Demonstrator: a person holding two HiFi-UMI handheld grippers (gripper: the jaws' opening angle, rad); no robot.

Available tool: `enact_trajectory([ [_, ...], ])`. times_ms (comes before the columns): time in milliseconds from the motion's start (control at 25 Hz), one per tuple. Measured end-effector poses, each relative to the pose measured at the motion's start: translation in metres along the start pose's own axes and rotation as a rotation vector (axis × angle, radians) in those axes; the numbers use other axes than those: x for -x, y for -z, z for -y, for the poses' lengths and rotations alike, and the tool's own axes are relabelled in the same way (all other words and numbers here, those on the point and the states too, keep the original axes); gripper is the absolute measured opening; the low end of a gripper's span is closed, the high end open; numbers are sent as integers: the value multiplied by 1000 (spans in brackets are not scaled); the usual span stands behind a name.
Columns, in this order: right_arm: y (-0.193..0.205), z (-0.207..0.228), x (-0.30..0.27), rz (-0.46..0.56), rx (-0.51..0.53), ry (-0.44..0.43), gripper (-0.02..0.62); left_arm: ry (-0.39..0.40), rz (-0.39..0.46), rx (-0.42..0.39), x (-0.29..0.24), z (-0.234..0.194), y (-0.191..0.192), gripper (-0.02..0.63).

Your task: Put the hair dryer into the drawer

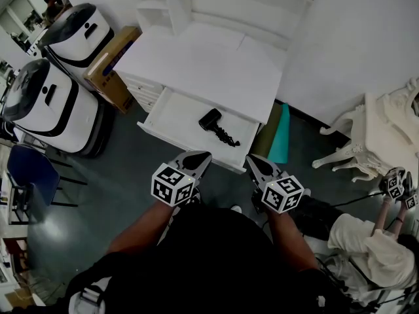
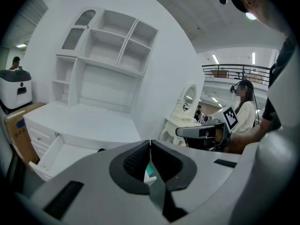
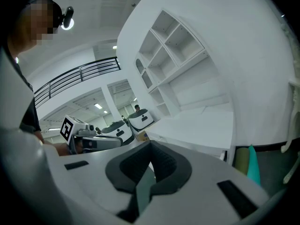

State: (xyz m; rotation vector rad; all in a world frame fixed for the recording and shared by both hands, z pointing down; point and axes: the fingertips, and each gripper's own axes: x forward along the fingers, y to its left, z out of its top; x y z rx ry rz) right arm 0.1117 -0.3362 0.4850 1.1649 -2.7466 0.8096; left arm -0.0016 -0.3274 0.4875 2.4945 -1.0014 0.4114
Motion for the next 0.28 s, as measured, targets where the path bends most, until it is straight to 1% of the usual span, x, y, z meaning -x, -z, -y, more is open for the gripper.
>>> enact_trajectory([
  [280, 4, 1, 1, -3, -6, 2, 25, 1, 3, 1, -1, 1, 0, 18],
])
